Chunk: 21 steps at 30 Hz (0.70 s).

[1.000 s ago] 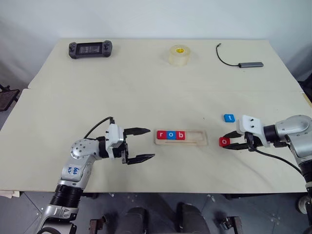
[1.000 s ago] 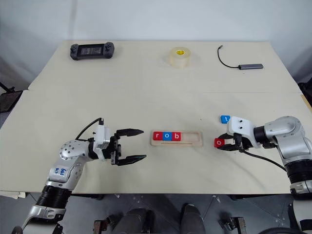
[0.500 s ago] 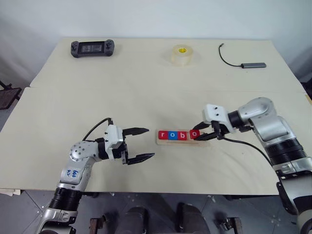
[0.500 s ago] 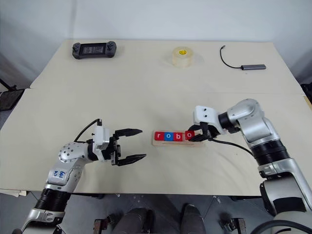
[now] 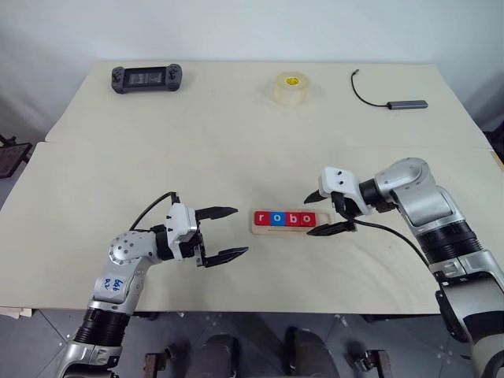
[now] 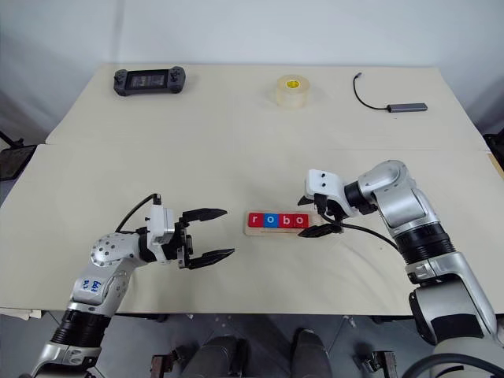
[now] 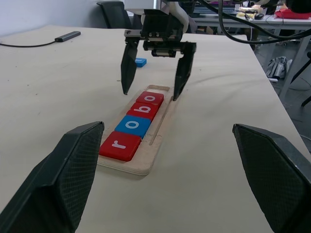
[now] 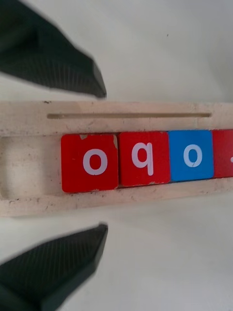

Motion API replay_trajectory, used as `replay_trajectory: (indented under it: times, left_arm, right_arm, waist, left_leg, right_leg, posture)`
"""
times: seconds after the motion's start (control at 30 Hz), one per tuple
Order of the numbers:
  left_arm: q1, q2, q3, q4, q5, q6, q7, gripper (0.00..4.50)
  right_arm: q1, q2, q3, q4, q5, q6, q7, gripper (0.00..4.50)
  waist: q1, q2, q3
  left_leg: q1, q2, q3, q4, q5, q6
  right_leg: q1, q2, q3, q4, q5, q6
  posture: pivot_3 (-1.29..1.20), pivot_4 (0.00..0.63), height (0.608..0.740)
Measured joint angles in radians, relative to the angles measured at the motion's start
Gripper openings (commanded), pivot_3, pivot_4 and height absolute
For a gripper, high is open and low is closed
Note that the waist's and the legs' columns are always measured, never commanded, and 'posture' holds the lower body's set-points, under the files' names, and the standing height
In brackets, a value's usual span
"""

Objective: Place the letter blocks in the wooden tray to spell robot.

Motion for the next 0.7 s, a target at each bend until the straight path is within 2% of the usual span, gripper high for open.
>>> replay_trajectory:
  times: [0.2, 0.37, 0.47, 0.57, 0.7]
  left_arm:
    - [-0.004, -0.003, -0.001, 0.001, 0.000, 0.000, 0.000, 4.50]
    - [0.002, -0.005, 0.002, 0.002, 0.000, -0.001, 0.005, 4.50]
    - [0.006, -0.013, 0.006, 0.006, 0.000, -0.008, 0.012, 4.50]
    - [-0.002, -0.021, 0.020, 0.019, 0.001, -0.010, 0.030, 4.50]
    - [-0.014, -0.028, 0.023, 0.050, 0.003, -0.013, 0.033, 4.50]
  right_arm:
    - [0.083, -0.081, -0.102, -0.075, 0.055, 0.025, -0.023, 4.48]
    - [0.271, -0.136, -0.280, -0.182, 0.130, 0.042, -0.112, 4.48]
    - [0.474, -0.128, -0.466, -0.274, 0.186, 0.062, -0.236, 4.48]
    - [0.666, -0.017, -0.676, -0.386, 0.228, 0.021, -0.410, 4.48]
    - [0.881, 0.105, -0.819, -0.507, 0.248, -0.034, -0.556, 4.48]
  waist:
    - [0.006, 0.000, 0.000]
    - [0.009, 0.000, 0.000]
    - [0.023, 0.000, 0.000]
    - [0.028, 0.000, 0.000]
    - [0.030, 0.001, -0.001]
  left_leg:
    - [0.000, 0.000, 0.000, 0.000, 0.000, 0.000]
    - [0.000, 0.000, 0.000, 0.000, 0.000, 0.000]
    - [0.000, 0.000, 0.000, 0.000, 0.000, 0.000]
    - [0.000, 0.000, 0.002, 0.001, 0.000, 0.000]
    - [0.003, 0.000, 0.002, 0.000, 0.000, 0.000]
  right_leg:
    - [0.000, 0.000, 0.000, 0.000, 0.000, 0.000]
    - [0.000, 0.000, 0.000, 0.000, 0.000, 0.000]
    - [0.001, 0.000, -0.001, 0.000, 0.000, 0.000]
    - [0.001, 0.000, 0.001, 0.001, 0.000, 0.000]
    - [0.002, 0.000, 0.001, 0.003, 0.000, 0.000]
  posture:
    - [0.00, 0.150, 0.740]
    - [0.00, 0.150, 0.740]
    - [0.00, 0.150, 0.740]
    - [0.00, 0.150, 0.740]
    - [0.00, 0.150, 0.740]
